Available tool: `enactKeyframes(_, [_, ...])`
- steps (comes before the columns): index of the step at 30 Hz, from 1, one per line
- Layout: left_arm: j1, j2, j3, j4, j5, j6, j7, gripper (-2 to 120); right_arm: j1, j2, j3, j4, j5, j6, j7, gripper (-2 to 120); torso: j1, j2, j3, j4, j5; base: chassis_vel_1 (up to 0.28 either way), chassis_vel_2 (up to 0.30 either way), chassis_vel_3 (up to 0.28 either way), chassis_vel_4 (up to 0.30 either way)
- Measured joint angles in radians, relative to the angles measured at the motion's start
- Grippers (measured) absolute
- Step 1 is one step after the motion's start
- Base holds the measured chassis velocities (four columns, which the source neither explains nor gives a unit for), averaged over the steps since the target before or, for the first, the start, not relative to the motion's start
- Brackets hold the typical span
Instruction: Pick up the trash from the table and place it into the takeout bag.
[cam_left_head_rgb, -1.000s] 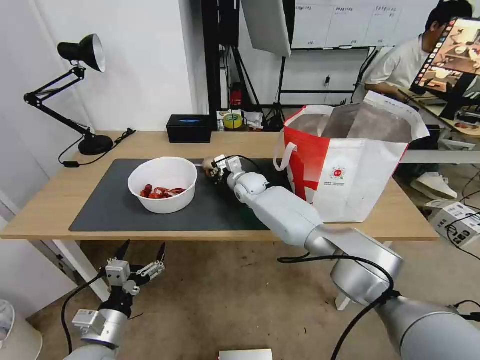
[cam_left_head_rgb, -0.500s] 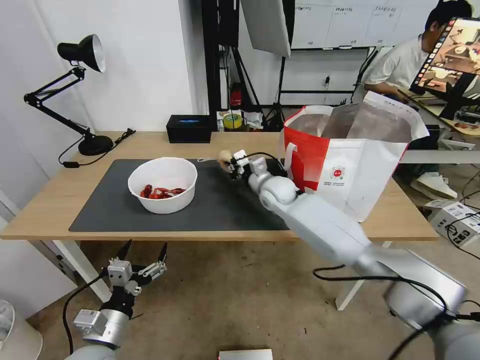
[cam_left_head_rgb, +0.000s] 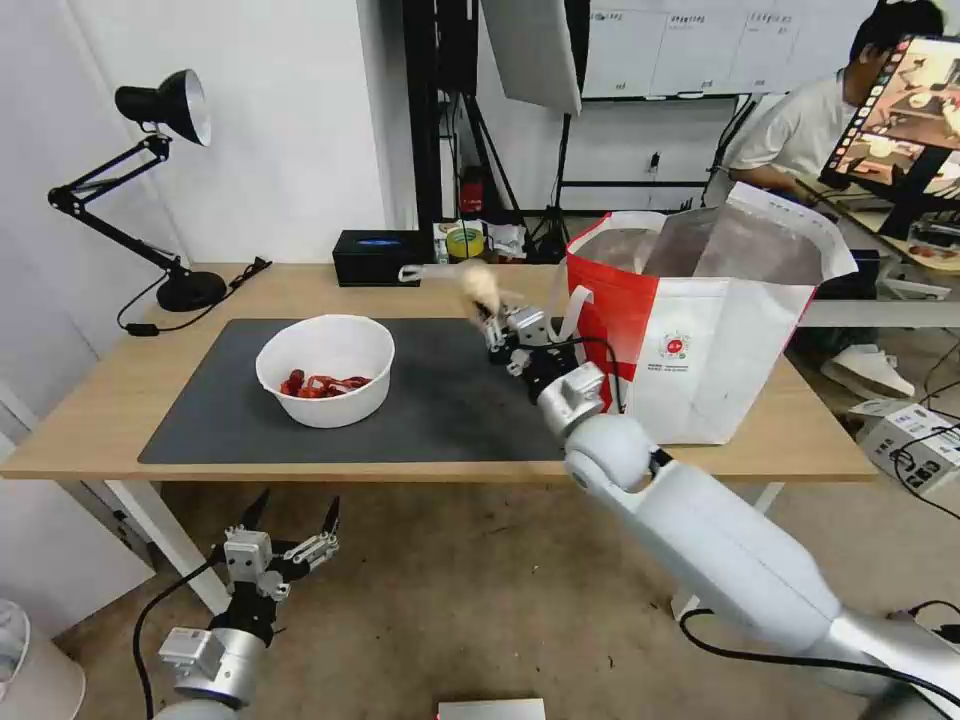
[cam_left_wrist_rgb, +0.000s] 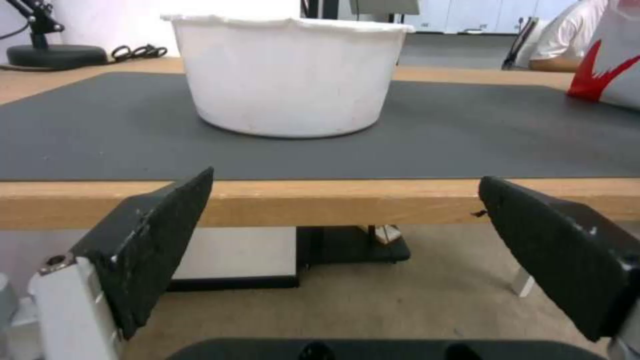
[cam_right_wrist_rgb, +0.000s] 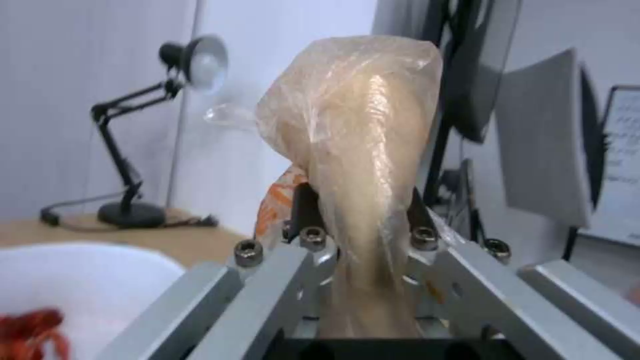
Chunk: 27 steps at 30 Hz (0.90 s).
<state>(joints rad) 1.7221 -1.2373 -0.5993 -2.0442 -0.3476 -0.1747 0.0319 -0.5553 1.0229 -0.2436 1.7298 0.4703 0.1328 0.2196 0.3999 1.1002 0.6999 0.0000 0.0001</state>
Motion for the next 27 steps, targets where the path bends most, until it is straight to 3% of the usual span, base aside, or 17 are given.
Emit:
enactKeyframes(13, [-0.011,-0.010,0.027,-0.001,0.014,0.000,0.000,100,0.000,-0.117,0.146,0.102,0.084,-0.016,0.101,6,0.000,0.000,0.000,0.0000,0.0001,0.000,0.000,0.000,0.000])
enactKeyframes(27, [-0.051,-0.005,0.067,0.020,0.026,0.005,0.001,100,0.010,-0.238,0.247,0.089,0.174,-0.148,0.226,7,0.000,0.000,0.000,0.0000,0.0001,0.000,0.000,0.000,0.000])
